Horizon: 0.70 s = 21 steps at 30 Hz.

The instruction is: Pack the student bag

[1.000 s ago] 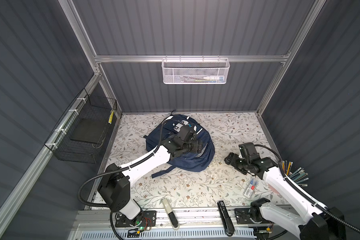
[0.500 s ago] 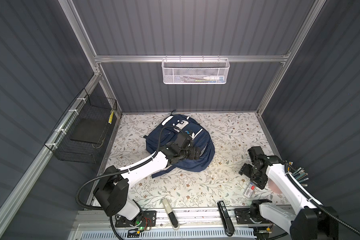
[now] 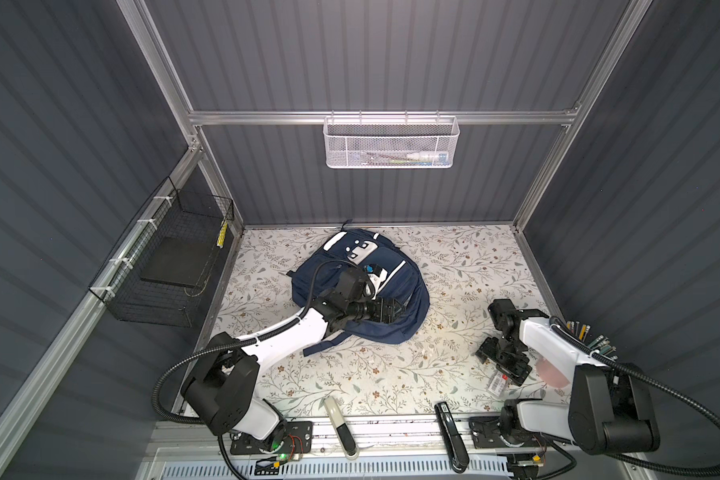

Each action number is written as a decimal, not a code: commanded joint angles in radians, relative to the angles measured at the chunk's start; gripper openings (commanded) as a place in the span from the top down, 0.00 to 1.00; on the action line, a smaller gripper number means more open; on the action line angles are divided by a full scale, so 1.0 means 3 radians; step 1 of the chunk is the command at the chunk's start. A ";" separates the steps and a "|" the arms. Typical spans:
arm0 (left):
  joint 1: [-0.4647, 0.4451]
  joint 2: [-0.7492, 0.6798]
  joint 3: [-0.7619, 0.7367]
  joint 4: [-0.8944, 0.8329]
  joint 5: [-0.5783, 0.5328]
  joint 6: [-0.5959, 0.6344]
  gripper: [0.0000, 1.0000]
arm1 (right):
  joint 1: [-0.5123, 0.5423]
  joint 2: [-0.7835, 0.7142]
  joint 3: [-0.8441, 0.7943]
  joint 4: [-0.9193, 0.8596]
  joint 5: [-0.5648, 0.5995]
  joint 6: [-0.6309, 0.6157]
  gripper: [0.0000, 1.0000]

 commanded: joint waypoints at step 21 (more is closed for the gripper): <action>0.0014 0.0168 0.0553 -0.0893 -0.1021 0.0430 0.10 | 0.0874 0.0333 0.0375 0.0702 -0.0002 -0.0340 0.69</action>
